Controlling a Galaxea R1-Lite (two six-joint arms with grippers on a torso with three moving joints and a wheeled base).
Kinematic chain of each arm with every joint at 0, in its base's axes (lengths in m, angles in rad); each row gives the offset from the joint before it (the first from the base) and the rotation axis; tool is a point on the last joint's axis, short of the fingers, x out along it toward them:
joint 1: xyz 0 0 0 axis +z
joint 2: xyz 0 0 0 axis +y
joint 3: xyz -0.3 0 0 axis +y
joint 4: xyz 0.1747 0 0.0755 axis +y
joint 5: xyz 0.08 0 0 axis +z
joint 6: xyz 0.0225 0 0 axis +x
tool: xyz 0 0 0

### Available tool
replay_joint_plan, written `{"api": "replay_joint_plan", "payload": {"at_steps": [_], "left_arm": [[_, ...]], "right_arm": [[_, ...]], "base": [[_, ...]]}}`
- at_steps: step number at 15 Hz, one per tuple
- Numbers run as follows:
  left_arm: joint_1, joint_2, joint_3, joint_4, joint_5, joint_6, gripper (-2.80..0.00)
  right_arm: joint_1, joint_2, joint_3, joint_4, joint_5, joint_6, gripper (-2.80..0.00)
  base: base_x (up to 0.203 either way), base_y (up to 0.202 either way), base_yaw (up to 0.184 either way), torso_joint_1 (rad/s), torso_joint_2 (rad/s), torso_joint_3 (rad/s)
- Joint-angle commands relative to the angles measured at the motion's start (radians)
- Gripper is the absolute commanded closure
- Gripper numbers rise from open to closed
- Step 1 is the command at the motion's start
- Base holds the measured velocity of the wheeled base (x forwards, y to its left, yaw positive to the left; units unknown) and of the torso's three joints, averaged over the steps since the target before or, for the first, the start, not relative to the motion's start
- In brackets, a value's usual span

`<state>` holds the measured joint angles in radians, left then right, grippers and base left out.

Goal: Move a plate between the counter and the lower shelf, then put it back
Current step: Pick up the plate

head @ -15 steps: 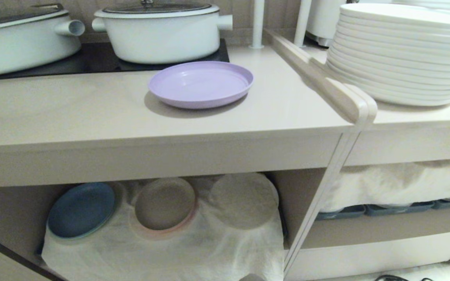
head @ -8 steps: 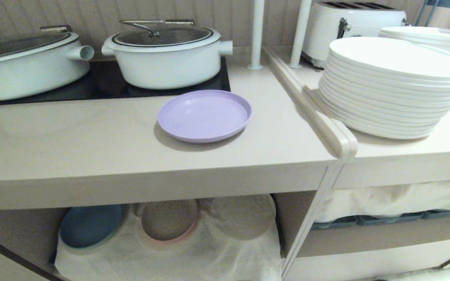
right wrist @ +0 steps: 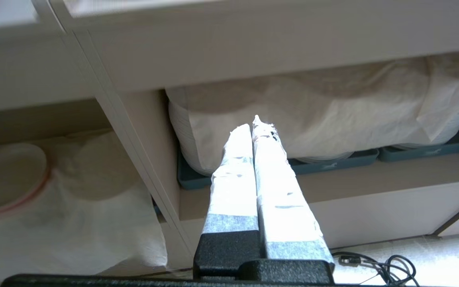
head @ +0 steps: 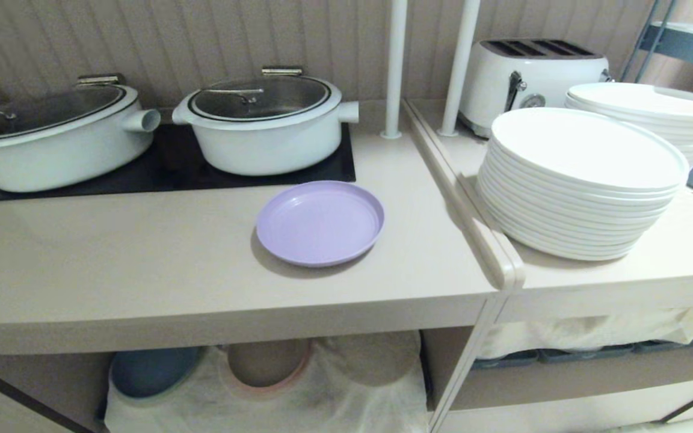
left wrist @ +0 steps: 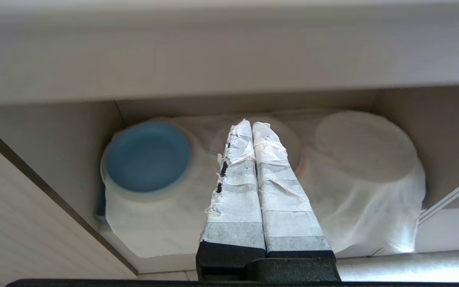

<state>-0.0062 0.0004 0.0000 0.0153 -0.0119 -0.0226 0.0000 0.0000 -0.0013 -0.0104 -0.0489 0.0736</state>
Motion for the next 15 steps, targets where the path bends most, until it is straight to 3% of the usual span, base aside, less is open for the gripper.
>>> {"api": "replay_joint_plan", "payload": {"at_steps": [1, 6, 15], "left_arm": [[0.0, 0.0, 0.0, 0.0, 0.0, 0.0, 0.0], [0.0, 0.0, 0.0, 0.0, 0.0, 0.0, 0.0], [0.0, 0.0, 0.0, 0.0, 0.0, -0.002, 0.0]], "right_arm": [[0.002, 0.0, 0.0, 0.0, 0.0, 0.0, 0.0], [0.001, 0.0, 0.001, 0.0, 0.0, 0.0, 0.0], [0.0, 0.0, 0.0, 0.0, 0.0, 0.0, 0.0]], "base": [[0.0, 0.0, 0.0, 0.274, -0.59, -0.301], [0.0, 0.0, 0.0, 0.275, -0.59, -0.307], [0.0, 0.0, 0.0, 0.181, -0.37, -0.194]]}}
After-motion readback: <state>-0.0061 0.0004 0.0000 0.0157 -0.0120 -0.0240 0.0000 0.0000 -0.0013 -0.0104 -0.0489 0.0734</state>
